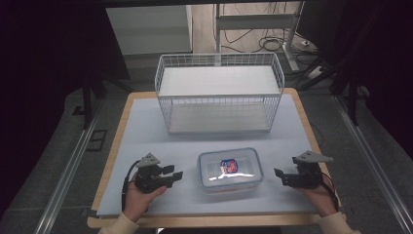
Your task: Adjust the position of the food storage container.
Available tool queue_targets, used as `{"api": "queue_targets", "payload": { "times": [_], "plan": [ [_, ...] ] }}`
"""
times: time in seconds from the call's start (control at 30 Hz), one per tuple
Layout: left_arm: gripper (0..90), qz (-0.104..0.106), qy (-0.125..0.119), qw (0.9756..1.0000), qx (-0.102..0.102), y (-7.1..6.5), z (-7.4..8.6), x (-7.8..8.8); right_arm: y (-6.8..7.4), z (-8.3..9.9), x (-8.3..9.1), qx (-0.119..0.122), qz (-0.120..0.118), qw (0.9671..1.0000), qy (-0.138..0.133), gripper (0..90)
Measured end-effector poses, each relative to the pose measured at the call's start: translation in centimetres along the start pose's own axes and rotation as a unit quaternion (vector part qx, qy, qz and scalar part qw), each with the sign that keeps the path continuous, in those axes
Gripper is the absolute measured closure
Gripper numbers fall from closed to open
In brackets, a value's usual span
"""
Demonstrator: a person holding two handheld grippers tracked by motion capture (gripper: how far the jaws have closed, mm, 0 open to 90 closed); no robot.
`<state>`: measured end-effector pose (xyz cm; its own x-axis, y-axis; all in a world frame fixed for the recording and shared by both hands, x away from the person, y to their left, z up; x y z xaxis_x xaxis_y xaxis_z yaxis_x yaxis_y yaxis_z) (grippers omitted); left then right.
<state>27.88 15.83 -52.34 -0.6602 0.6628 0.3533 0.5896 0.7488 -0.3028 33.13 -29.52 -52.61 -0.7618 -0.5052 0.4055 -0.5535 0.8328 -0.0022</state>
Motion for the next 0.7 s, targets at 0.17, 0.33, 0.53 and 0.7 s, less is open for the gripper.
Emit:
{"api": "queue_targets", "payload": {
  "times": [0.17, 0.33, 0.53, 0.7],
  "plan": [
    [80.7, 0.033, -0.009, 0.9994, -0.010, -1.0, -0.9, 0.8, -0.1, -0.1, 0.0, -0.008, 0.003, 1.0000, -0.004, 13.9],
    [88.5, 0.070, 0.000, 0.9972, -0.025, -3.1, -1.2, 0.9, -0.2, 0.0, 0.0, -0.009, 0.003, 1.0000, -0.003, 13.9],
    [89.2, 0.106, 0.019, 0.9935, -0.037, -5.7, -0.6, 0.4, 0.0, -0.1, -0.2, -0.003, 0.002, 1.0000, -0.002, 13.9],
    [88.1, 0.128, 0.031, 0.9902, -0.047, -7.4, -0.1, 0.0, -0.3, -0.2, 0.0, -0.011, 0.016, 0.9998, -0.007, 13.4]
  ]
}}
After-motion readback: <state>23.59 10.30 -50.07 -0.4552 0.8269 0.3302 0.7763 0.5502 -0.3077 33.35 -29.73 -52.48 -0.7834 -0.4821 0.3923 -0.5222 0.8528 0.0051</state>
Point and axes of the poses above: each handheld gripper's, and its own axes: x roughly backward along the jaws, z roughly out of its underside, y roughly to its left, the point moved 3 cm from there along -x, roughly forward along the jaws, and after that the axes turned 15 degrees about -y, right-handed, at the moved point
